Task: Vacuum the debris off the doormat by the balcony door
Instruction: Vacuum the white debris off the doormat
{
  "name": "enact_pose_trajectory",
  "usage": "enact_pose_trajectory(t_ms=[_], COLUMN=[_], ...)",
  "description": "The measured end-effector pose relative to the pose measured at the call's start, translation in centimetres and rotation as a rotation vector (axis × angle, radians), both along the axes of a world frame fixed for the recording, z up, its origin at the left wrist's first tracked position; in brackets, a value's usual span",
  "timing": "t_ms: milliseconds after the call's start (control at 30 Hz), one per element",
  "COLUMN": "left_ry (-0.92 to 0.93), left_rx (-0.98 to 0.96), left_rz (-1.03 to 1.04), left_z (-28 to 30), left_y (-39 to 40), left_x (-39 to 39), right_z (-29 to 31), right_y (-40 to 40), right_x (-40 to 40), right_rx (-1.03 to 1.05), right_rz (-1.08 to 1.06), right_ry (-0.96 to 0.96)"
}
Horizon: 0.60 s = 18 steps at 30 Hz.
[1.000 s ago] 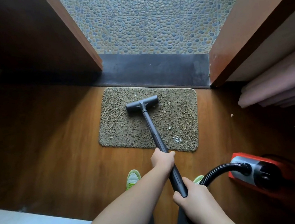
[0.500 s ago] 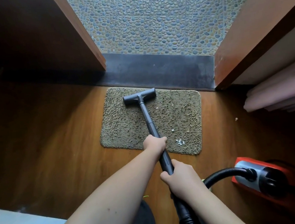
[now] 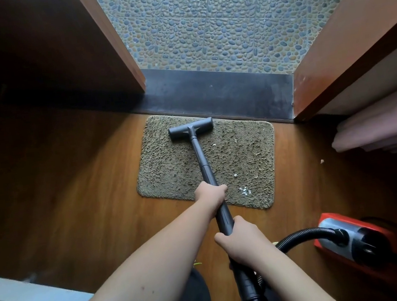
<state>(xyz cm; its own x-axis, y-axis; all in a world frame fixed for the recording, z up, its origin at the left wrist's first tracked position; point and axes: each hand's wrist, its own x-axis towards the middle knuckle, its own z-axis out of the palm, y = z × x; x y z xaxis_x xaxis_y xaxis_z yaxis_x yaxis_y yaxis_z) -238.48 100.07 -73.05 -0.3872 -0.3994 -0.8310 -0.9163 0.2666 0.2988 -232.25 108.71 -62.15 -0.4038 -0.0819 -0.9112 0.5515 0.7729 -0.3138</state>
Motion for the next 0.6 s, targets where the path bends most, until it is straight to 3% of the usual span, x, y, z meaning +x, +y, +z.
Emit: enact_pose_trajectory(t_ms=[300,600], left_ry=[0.001,0.002], left_rx=[0.085,0.217], left_rz=[0.05,0.126], left_z=[-0.6,-1.2], left_y=[-0.6,-0.5], left_x=[-0.3,-0.8], right_z=[-1.6,-2.6], right_y=[-1.4,-1.5], right_x=[-2.3,-2.8], right_rx=[-0.02,0.108], right_rz=[-0.121,0.114], right_ry=[-0.015,0.033])
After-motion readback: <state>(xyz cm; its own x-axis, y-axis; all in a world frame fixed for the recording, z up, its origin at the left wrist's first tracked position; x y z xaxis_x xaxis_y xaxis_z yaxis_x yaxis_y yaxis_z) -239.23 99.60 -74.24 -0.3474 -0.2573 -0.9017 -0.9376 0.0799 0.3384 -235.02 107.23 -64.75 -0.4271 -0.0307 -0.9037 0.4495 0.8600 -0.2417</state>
